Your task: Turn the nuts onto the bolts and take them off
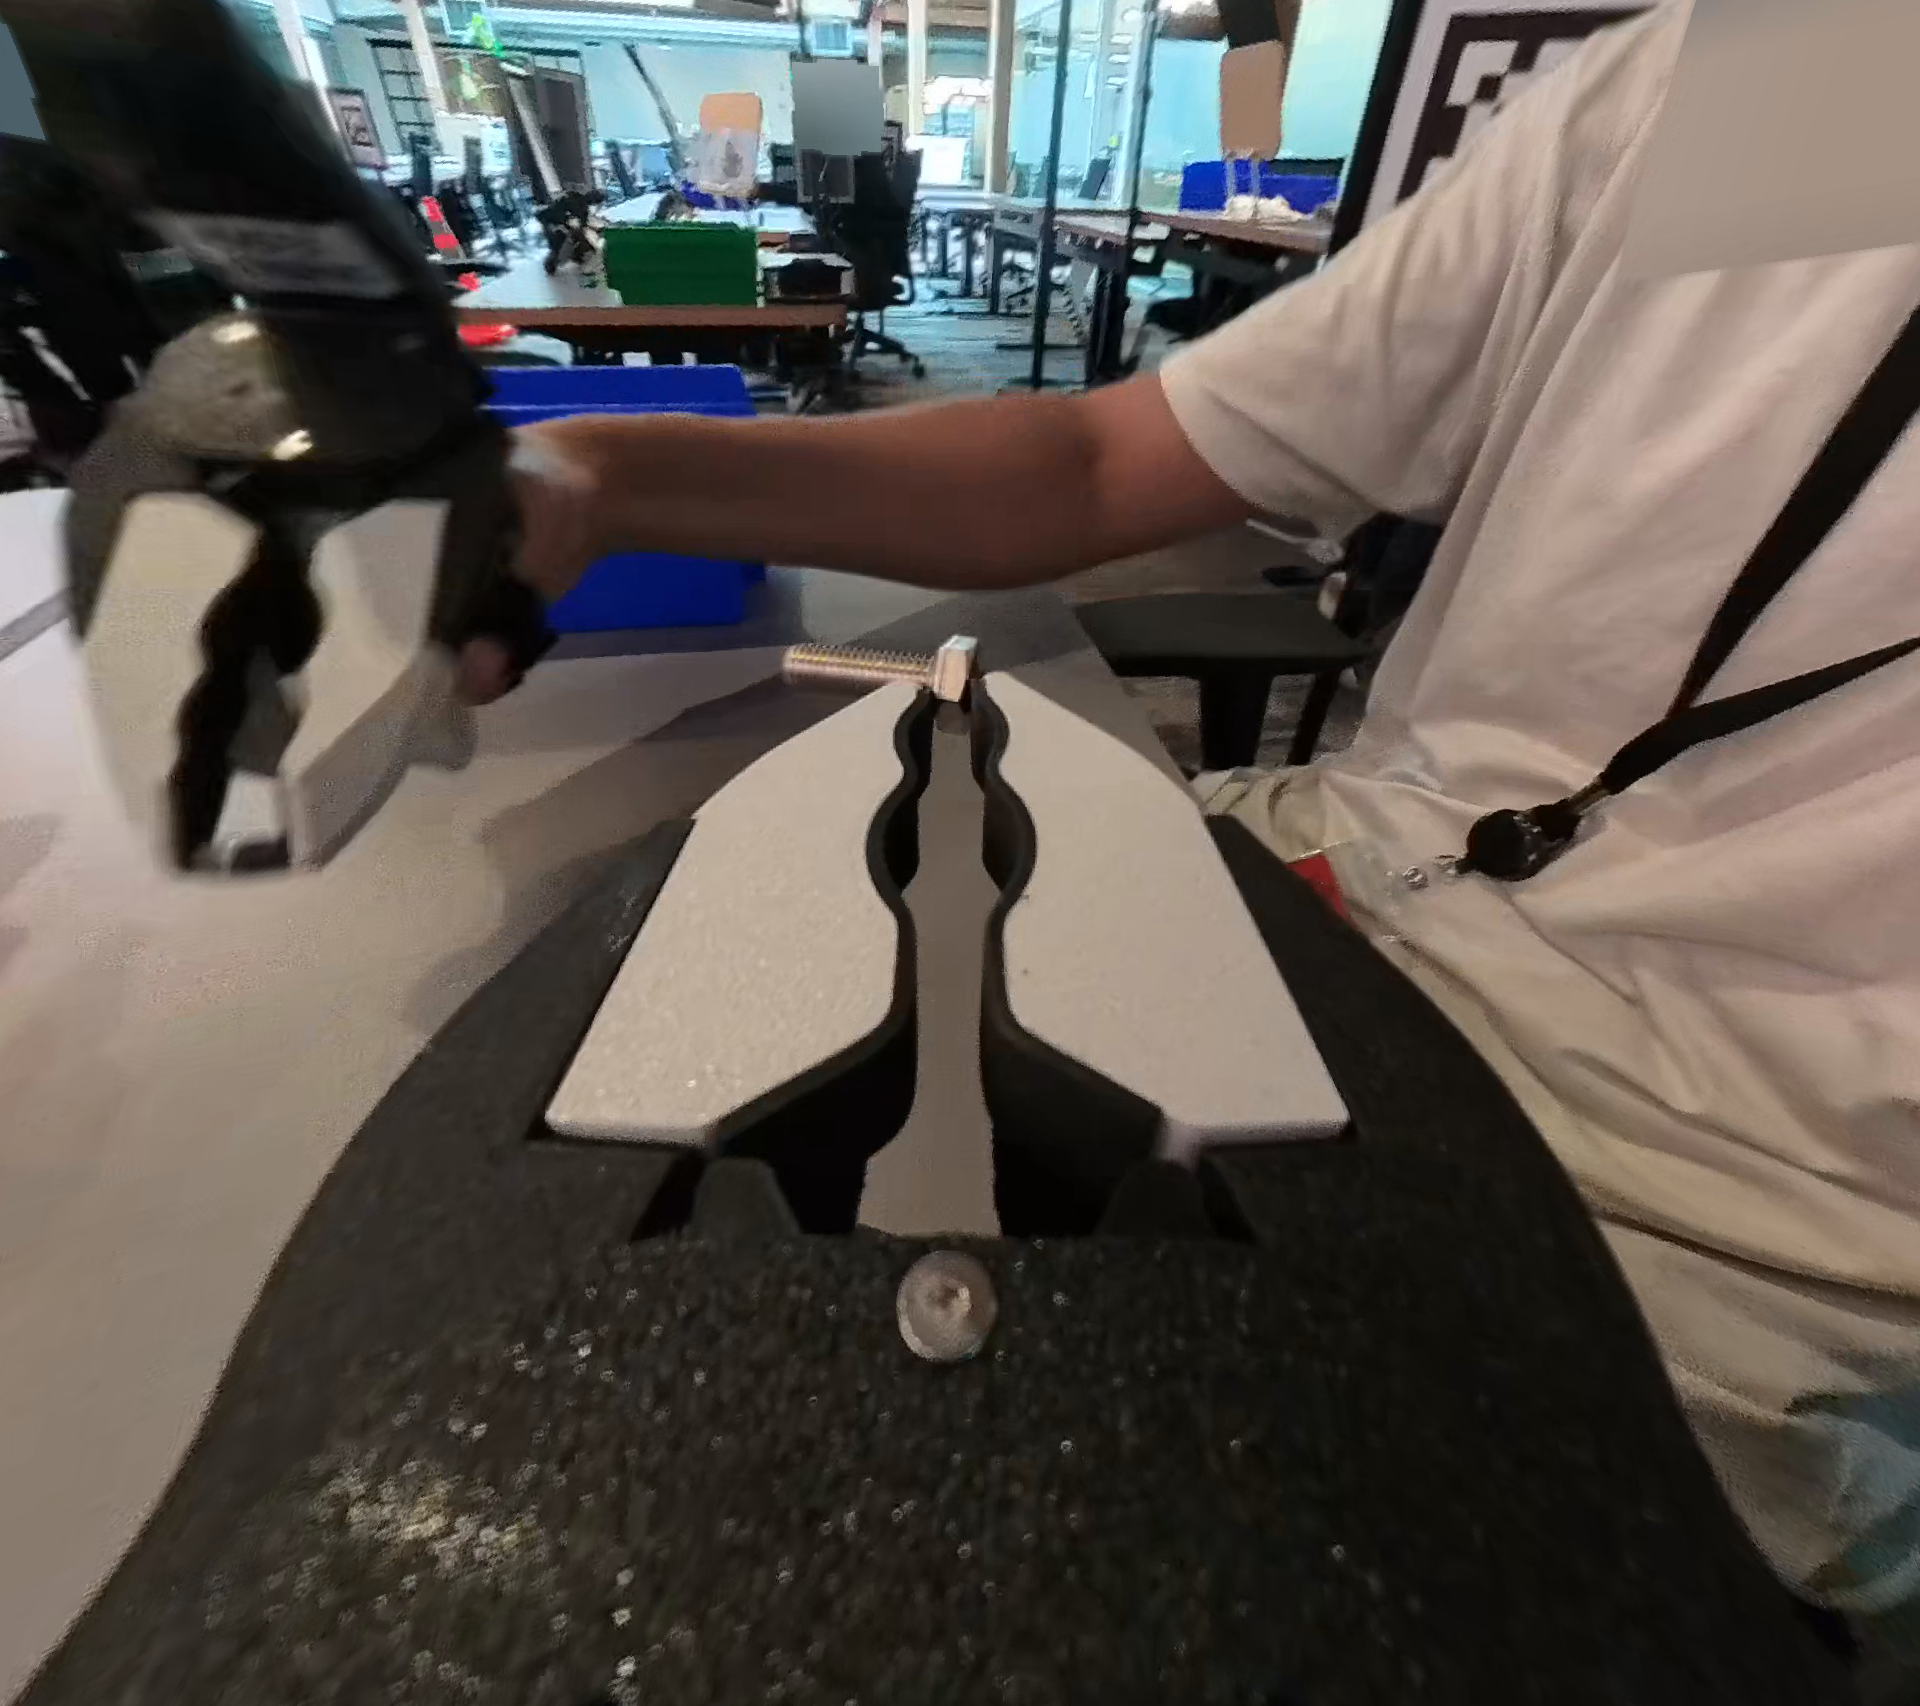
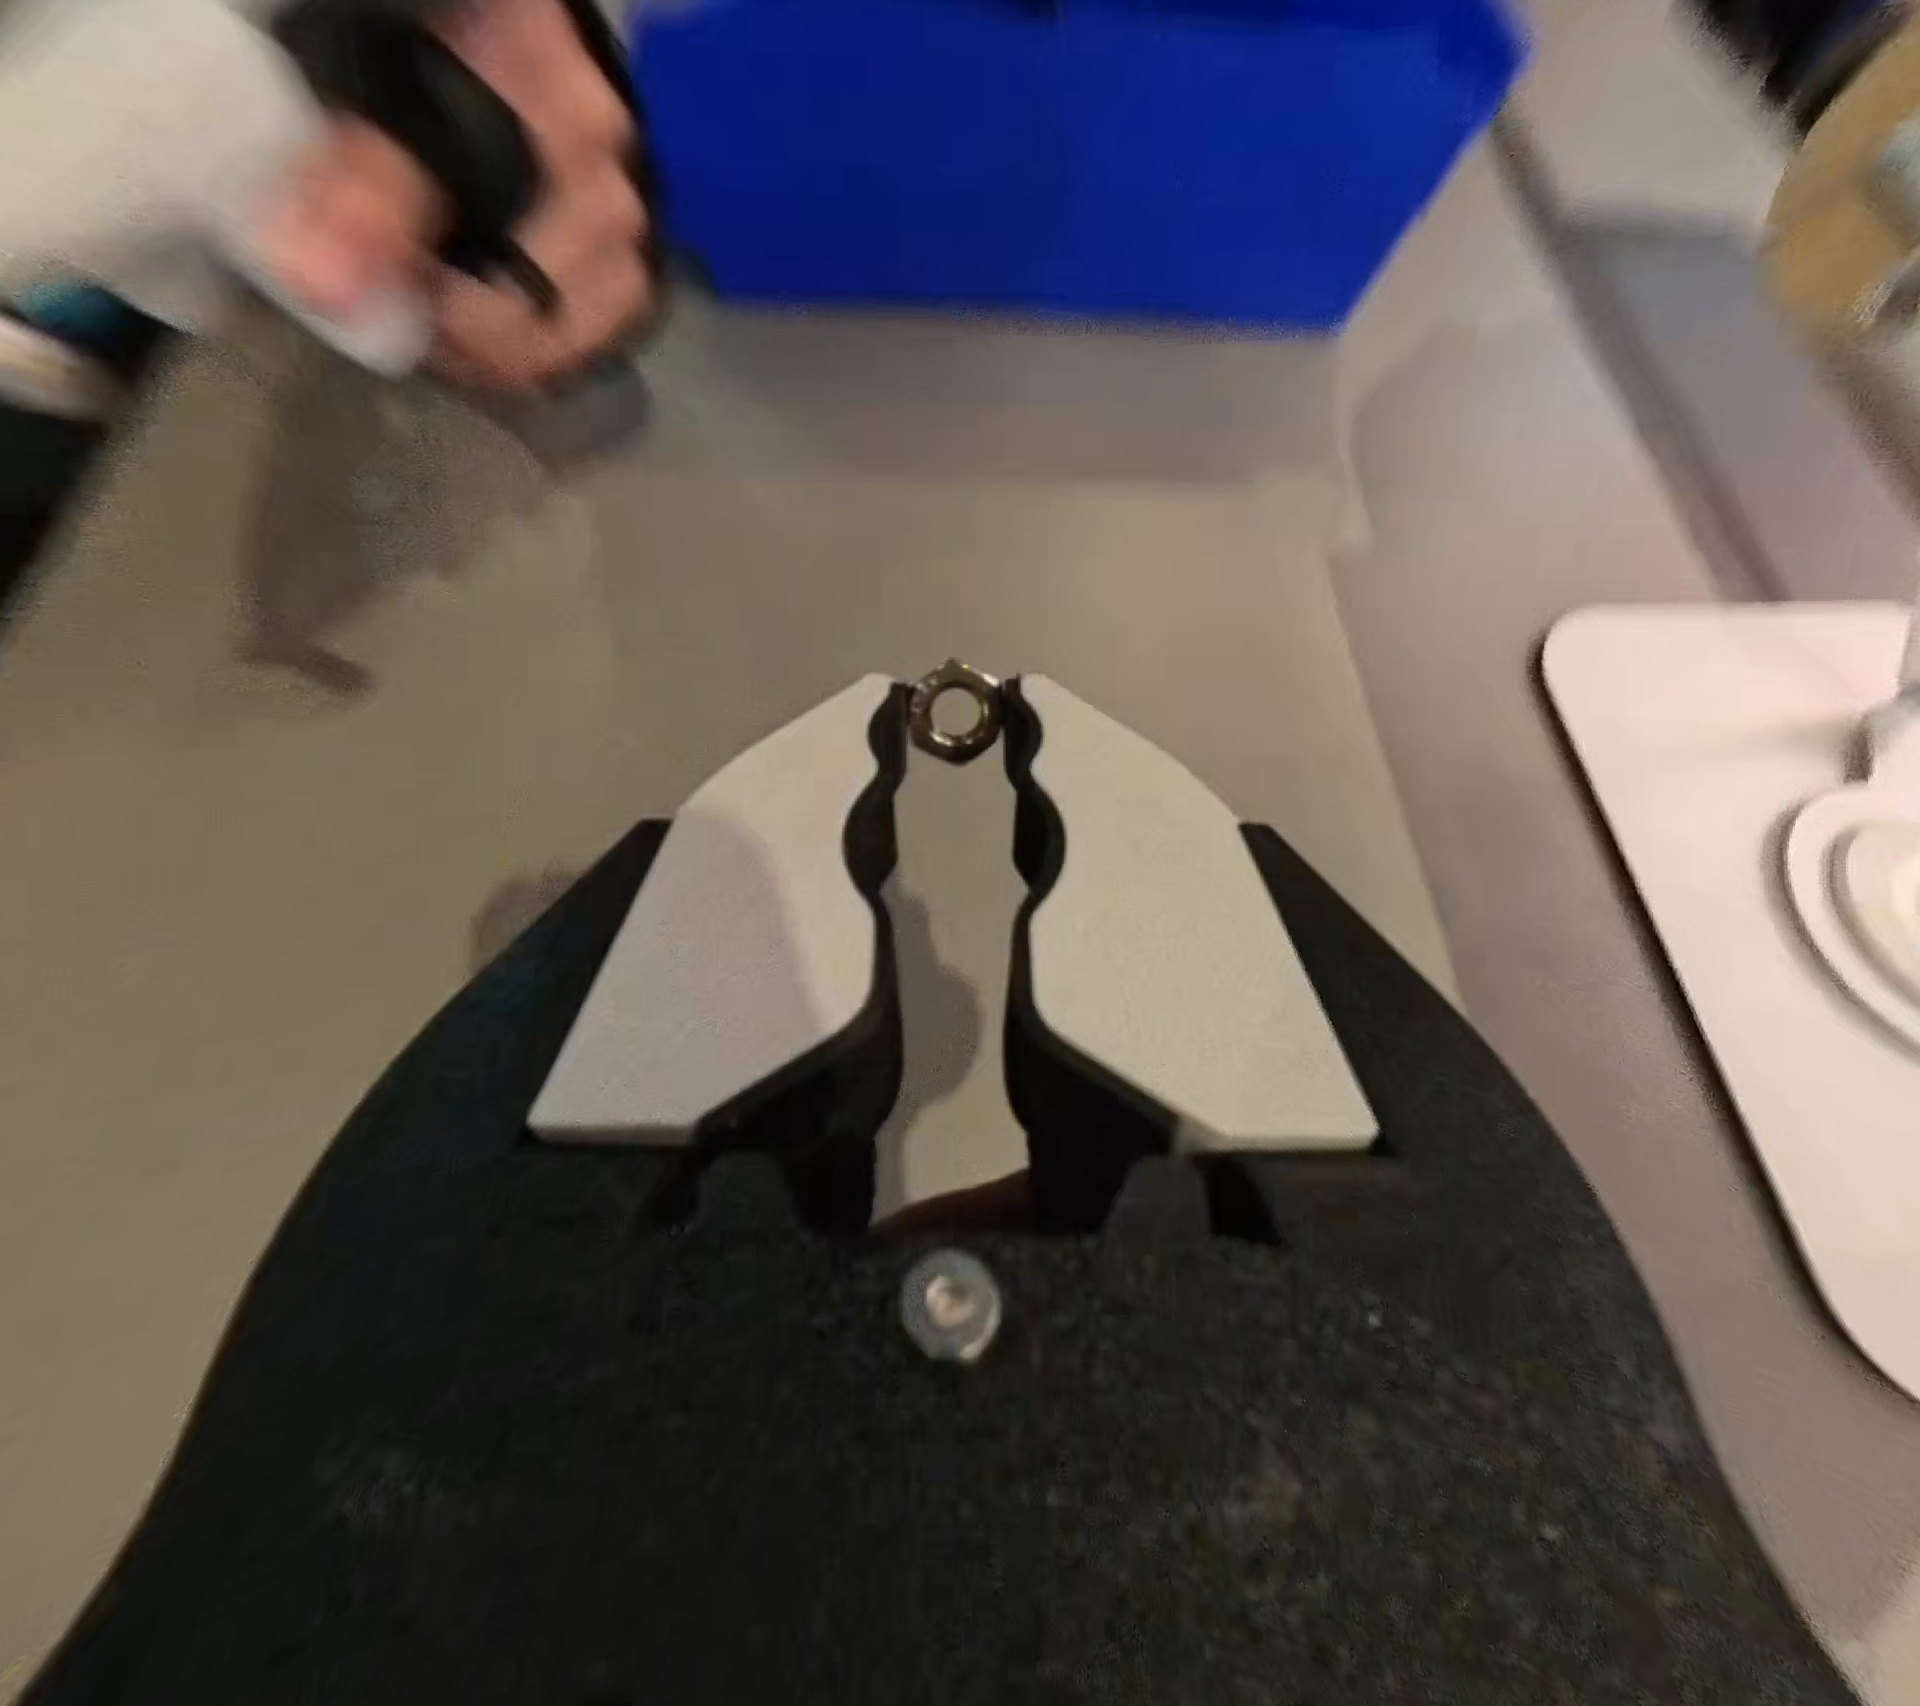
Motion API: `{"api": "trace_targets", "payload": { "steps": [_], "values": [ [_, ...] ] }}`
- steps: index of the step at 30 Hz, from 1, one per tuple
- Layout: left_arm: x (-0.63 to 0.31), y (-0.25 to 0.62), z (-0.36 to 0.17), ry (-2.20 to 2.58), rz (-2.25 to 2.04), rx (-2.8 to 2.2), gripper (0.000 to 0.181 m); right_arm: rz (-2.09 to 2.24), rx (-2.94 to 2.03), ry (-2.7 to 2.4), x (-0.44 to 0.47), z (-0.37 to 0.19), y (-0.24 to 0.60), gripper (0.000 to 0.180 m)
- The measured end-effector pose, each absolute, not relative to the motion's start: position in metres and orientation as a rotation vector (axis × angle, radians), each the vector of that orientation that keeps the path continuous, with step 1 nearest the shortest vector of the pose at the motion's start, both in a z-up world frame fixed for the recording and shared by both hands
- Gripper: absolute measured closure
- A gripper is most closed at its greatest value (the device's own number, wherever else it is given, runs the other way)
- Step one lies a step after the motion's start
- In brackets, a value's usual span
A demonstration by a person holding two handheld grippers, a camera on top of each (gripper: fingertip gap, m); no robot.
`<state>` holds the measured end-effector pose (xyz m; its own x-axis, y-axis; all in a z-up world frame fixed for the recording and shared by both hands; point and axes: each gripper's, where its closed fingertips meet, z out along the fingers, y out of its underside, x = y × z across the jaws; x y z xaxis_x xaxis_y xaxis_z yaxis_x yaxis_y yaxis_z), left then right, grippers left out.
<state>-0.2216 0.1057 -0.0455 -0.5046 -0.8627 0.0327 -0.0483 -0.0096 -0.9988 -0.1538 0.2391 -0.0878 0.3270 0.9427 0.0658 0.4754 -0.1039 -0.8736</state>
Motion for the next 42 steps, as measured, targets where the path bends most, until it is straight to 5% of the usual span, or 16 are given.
{"api": "trace_targets", "payload": {
  "steps": [12,42],
  "values": [
    [-0.225,0.087,0.017,1.711,-2.221,-0.684,0.175,1.23,-0.913,-0.99,-0.172,0.02,0.097,0.162],
    [-0.208,0.078,0.016,1.852,-2.043,-0.576,0.175,1.805,-1.0,-0.785,-0.182,0.018,0.088,0.162]
  ]
}}
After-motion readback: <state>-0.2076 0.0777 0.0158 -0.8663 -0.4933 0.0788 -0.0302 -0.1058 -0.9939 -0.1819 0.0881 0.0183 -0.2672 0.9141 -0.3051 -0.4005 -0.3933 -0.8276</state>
